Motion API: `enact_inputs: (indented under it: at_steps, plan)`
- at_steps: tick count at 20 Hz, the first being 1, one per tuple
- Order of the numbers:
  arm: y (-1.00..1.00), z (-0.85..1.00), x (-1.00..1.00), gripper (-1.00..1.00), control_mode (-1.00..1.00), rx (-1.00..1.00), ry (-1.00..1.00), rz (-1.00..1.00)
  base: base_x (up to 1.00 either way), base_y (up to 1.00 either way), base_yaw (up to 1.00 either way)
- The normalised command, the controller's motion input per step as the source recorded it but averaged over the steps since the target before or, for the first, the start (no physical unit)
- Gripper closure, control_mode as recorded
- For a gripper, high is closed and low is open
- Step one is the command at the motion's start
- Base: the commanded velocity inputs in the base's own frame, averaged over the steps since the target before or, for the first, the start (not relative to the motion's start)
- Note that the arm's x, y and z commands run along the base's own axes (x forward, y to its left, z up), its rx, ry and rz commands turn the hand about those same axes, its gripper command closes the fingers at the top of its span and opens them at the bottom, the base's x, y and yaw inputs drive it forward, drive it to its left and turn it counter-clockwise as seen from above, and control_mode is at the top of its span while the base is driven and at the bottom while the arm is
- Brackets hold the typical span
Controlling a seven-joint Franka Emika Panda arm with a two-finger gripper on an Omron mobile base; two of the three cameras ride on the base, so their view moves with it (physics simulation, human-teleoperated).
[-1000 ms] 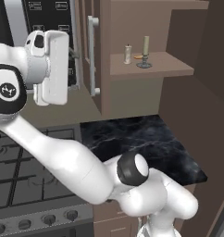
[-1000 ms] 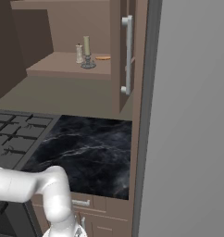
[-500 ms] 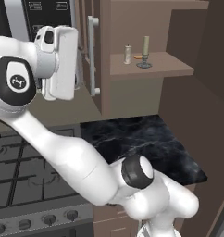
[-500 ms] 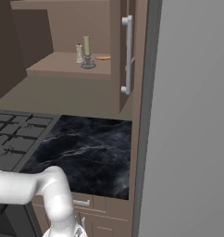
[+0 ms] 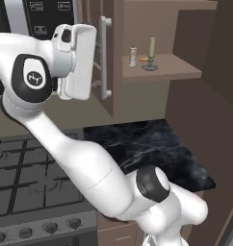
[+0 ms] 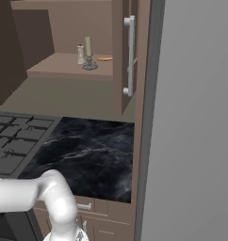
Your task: Pick the candle and candle from the dining table and place them in the open cabinet. Close the cabinet after placing the objects.
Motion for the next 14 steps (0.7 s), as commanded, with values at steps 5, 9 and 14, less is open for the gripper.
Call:
enact_inputs:
  at_steps: [5, 9, 14]
  plan:
    - [-0.54, 0.0, 0.01, -1.0, -1.0, -0.02, -0.06, -0.05, 0.0, 0.0, 0.0]
    - [-0.62, 0.0, 0.12, -1.0, -1.0, -0.01, -0.06, -0.03, 0.0, 0.0, 0.0]
    - [-0.52, -0.05, 0.22, -1.0, -1.0, -0.01, -0.05, -0.01, 0.0, 0.0, 0.0]
